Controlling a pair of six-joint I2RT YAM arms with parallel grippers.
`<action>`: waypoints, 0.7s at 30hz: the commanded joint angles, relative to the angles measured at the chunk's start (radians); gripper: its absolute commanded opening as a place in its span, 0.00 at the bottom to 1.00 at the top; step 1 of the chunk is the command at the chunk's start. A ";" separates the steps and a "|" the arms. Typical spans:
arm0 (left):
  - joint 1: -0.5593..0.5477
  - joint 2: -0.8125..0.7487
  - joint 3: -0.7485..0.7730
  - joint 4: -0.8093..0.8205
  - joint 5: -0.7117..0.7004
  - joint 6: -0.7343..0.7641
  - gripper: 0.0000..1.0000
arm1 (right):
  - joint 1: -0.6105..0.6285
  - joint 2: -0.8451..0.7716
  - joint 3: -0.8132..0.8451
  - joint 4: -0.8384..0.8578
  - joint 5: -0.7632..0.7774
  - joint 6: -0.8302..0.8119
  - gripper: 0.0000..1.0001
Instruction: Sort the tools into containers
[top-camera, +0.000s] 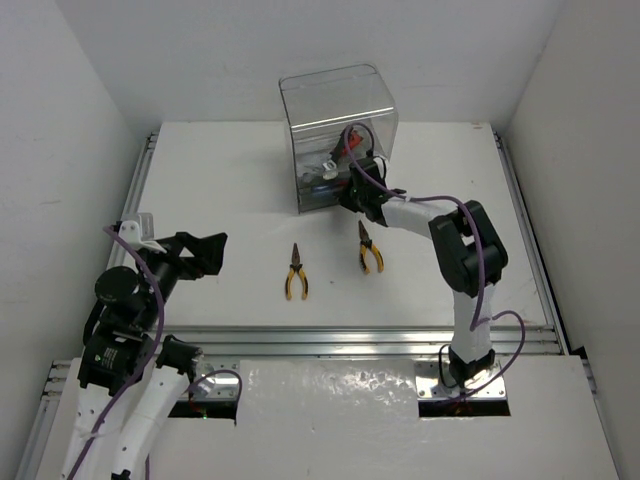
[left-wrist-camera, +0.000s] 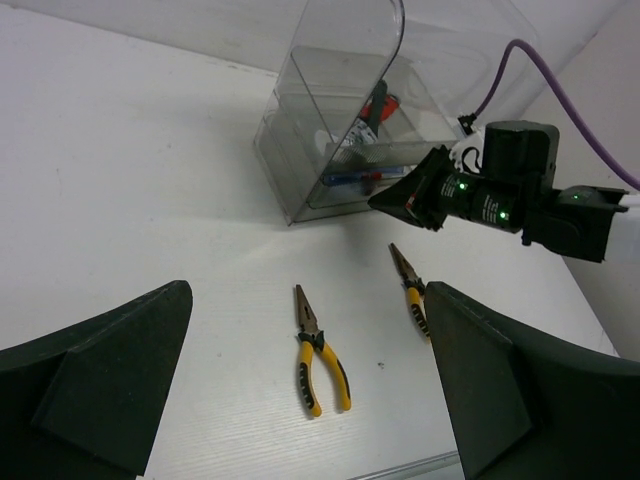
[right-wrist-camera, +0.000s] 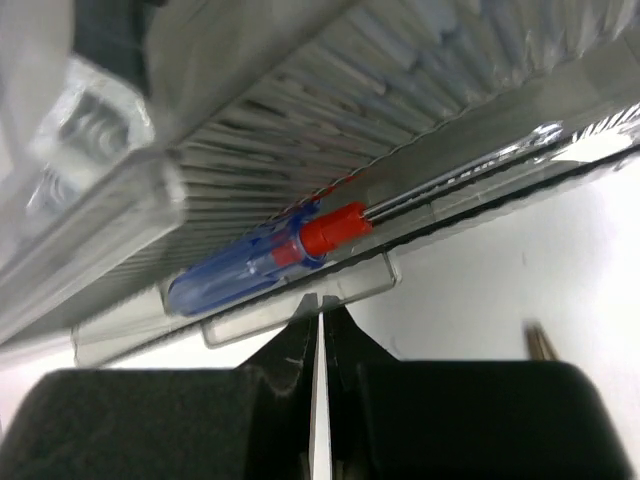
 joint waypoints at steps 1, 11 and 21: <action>-0.010 0.012 -0.003 0.045 0.007 -0.002 1.00 | -0.039 0.053 0.094 0.073 -0.062 -0.045 0.04; -0.009 0.024 -0.003 0.045 0.007 -0.001 1.00 | -0.057 0.113 0.084 0.243 -0.179 -0.012 0.10; -0.009 0.027 -0.003 0.043 0.006 -0.001 1.00 | -0.074 0.079 -0.007 0.477 -0.193 0.079 0.05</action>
